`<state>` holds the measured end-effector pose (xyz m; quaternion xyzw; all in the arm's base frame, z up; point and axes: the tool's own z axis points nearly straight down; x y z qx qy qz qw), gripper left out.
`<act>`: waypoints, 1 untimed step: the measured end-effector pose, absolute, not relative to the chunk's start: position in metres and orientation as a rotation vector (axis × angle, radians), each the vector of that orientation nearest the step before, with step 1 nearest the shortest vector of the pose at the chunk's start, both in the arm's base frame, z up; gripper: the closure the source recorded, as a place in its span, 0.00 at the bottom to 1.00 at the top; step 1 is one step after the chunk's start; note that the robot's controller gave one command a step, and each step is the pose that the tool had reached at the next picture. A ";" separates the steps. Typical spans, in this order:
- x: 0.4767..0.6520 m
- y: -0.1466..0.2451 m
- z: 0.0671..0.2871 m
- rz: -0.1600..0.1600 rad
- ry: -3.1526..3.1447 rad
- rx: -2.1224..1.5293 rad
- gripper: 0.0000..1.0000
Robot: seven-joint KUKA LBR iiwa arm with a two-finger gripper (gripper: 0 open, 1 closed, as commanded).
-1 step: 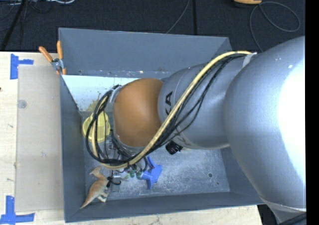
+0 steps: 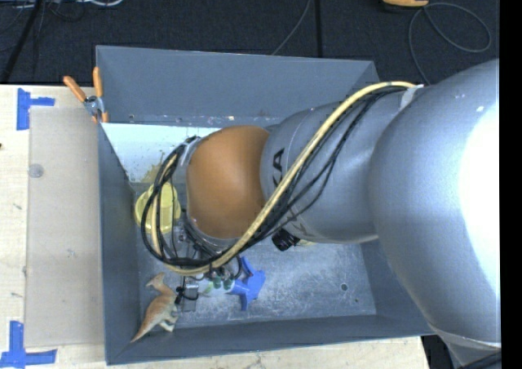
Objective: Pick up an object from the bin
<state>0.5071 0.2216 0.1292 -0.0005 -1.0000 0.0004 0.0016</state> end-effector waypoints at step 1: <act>0.500 0.221 0.113 -0.001 -3.141 0.099 0.00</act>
Offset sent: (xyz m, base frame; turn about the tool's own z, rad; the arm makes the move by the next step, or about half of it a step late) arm -0.0365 0.0115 -0.0506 -0.2701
